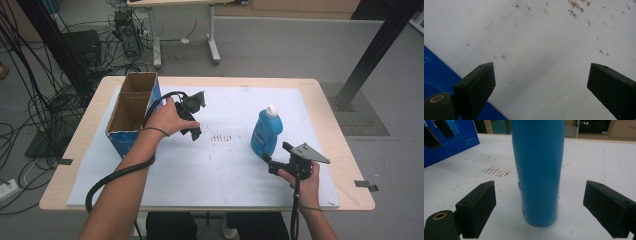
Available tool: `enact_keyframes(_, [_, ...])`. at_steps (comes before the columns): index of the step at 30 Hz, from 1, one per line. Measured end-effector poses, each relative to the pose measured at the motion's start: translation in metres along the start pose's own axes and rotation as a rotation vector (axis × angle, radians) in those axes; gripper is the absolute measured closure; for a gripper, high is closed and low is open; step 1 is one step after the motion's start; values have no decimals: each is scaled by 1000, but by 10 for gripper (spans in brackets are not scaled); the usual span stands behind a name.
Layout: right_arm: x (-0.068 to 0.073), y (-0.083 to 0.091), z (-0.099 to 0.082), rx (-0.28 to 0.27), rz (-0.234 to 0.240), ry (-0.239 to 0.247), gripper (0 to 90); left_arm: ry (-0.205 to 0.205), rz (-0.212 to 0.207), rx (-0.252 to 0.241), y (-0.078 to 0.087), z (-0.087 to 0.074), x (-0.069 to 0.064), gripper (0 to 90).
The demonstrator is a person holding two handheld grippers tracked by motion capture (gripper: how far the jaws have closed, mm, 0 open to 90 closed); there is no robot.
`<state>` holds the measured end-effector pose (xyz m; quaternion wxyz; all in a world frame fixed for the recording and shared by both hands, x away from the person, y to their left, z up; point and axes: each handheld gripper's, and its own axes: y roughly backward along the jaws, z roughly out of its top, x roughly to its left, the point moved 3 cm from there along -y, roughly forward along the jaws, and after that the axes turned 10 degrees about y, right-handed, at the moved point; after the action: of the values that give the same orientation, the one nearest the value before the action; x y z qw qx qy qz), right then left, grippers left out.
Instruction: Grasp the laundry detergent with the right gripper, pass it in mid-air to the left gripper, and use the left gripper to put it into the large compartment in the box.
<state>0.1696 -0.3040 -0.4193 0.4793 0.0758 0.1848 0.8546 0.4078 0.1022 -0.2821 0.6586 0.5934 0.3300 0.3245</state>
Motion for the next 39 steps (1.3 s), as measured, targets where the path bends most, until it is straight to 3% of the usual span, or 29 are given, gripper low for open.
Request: enact_keyframes(39, [1, -4, -1, 0, 0, -11, 110, -5, -2, -4, 2, 2, 3, 85])
